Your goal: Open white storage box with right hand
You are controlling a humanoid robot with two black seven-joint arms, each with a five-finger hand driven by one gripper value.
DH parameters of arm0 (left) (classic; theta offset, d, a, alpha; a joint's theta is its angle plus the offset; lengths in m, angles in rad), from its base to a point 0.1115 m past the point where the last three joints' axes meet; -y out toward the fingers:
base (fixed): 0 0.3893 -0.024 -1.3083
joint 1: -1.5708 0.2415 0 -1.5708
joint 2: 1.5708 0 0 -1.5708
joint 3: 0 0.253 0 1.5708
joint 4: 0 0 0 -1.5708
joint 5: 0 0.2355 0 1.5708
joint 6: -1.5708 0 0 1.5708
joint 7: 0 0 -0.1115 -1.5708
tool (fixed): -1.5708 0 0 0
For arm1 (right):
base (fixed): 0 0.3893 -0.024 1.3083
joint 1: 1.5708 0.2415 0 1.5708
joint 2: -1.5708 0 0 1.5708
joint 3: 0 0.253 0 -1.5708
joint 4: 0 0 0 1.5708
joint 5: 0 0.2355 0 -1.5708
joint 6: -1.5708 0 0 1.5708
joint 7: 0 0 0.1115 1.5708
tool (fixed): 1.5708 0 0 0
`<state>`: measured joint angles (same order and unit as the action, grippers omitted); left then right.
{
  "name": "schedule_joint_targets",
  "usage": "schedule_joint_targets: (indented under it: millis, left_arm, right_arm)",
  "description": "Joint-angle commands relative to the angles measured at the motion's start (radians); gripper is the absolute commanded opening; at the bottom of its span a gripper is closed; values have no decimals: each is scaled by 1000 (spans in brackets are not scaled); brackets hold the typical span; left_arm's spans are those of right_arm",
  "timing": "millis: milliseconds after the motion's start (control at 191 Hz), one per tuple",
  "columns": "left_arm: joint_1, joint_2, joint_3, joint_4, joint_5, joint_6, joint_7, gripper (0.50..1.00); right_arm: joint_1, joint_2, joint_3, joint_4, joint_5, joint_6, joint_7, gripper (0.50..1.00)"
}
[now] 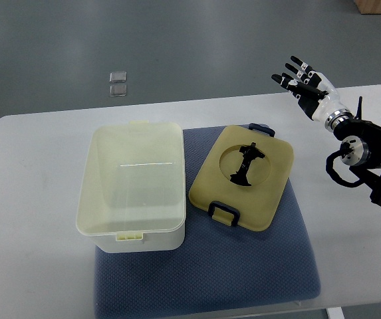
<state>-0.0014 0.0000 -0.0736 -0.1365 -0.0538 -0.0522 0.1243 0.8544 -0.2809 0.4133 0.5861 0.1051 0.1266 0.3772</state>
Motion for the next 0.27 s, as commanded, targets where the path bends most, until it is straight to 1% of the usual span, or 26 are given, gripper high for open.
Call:
schedule_joint_targets:
  millis: [0, 120, 261]
  left_arm:
    - [0, 0, 0, 0, -1, 0, 0, 1000]
    - [0, 0, 0, 0, 0, 0, 0, 1000]
    - [0, 0, 0, 0, 0, 0, 0, 1000]
  right_arm:
    - [-18, 25, 4, -5, 2, -7, 3, 930]
    - [-20, 28, 4, -5, 1, -4, 17, 930]
    - [-20, 25, 4, -5, -5, -4, 60, 930]
